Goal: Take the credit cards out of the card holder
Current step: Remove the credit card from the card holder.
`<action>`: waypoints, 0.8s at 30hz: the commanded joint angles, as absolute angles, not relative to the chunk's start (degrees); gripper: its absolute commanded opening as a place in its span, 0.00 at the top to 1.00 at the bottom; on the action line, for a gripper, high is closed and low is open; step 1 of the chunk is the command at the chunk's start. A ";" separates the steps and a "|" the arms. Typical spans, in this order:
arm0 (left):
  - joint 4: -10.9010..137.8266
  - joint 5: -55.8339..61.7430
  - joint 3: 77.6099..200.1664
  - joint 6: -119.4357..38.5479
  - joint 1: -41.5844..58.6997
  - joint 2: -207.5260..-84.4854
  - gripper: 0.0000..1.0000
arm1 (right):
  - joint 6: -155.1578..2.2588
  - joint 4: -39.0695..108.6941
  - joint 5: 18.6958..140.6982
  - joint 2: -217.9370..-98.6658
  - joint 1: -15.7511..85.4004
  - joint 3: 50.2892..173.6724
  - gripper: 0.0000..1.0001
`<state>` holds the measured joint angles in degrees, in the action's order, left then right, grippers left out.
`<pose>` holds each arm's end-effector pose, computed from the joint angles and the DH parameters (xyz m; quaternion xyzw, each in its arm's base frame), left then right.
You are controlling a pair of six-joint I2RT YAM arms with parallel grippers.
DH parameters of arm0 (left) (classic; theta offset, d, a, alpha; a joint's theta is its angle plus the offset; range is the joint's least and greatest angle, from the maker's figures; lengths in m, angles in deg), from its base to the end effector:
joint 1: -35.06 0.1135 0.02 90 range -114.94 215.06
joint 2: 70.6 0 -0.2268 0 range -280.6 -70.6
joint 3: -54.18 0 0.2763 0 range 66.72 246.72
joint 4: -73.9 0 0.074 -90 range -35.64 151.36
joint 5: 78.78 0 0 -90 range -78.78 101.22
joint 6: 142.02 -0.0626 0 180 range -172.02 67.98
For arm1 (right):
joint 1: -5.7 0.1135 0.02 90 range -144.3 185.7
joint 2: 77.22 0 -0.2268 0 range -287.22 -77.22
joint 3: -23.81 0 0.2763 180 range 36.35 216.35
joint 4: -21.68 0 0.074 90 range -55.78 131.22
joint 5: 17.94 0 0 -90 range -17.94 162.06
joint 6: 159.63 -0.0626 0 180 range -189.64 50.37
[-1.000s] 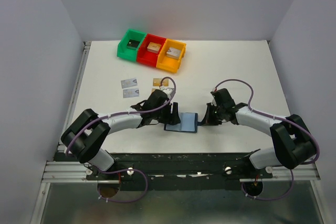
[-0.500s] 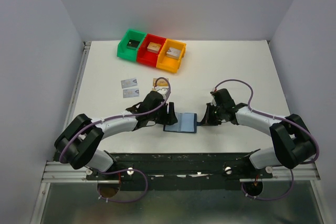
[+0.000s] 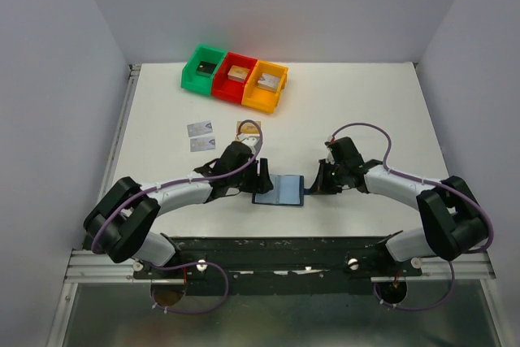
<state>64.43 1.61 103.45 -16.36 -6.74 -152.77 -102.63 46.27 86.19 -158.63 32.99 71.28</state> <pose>0.2326 -0.2220 0.0966 0.0826 0.9085 -0.3115 0.2659 0.2469 0.1446 0.0686 0.0143 0.9557 0.2375 0.1733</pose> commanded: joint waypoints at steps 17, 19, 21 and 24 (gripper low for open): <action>64.34 1.12 103.19 -16.16 -6.52 -154.71 0.29 | -103.12 44.50 87.70 -159.57 32.77 69.66 1.00; 65.40 -0.99 103.72 -16.60 -6.52 -155.76 0.29 | -103.12 44.24 87.88 -159.66 32.77 69.66 1.00; 65.49 -2.23 104.51 -17.13 -6.52 -156.90 0.29 | -103.30 44.15 88.14 -159.75 32.77 69.57 1.00; 65.84 -3.90 105.21 -17.31 -6.52 -158.31 0.29 | -103.30 44.15 88.31 -159.75 32.77 69.48 1.00</action>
